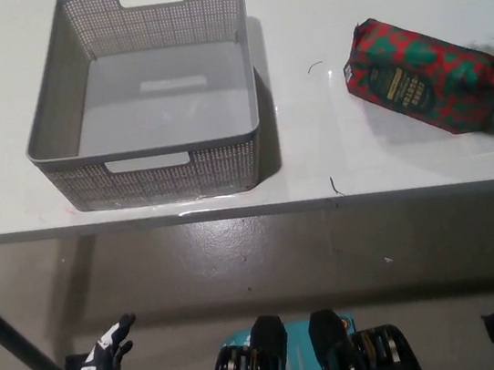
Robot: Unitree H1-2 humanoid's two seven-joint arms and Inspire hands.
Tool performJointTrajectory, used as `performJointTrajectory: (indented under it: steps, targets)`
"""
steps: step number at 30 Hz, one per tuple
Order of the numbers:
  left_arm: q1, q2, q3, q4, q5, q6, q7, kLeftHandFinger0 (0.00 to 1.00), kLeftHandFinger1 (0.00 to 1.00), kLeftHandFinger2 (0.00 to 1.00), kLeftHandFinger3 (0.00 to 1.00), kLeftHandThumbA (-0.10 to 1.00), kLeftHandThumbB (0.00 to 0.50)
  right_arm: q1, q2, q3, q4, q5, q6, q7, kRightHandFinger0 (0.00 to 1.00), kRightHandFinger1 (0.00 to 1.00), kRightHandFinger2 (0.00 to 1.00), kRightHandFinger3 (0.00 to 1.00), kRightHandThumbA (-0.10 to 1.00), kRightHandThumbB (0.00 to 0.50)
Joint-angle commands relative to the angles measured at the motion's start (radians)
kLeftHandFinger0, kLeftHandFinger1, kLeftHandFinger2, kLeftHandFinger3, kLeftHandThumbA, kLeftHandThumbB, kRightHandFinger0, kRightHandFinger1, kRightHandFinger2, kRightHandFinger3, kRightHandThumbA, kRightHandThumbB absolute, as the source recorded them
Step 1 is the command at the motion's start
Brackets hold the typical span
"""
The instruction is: Use the right hand to pick up a bag of coffee beans on the right hand side and place it into a container on the left hand side
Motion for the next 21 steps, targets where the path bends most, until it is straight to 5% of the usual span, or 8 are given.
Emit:
performJointTrajectory:
  steps: [1,6,21]
  targets:
    - [0.034,-0.002,0.018,-0.006,-0.047,-0.091,-0.005,1.0,1.0,1.0,1.0,1.0,0.177,-0.34,-0.005,0.148,0.34,-0.116,0.033,0.197,1.0,1.0,1.0,1.0,0.89,0.5]
    - [0.037,-0.016,0.019,0.007,-0.052,-0.101,-0.001,1.0,1.0,1.0,1.0,1.0,0.158,-0.437,0.053,0.221,0.55,-0.134,-0.015,0.161,1.0,1.0,1.0,1.0,0.91,0.5]
    - [0.067,-0.036,0.028,0.032,-0.056,-0.132,0.003,1.0,1.0,1.0,1.0,1.0,0.207,-0.568,0.169,0.361,0.979,-0.12,-0.121,0.197,1.0,1.0,1.0,1.0,0.93,0.5]
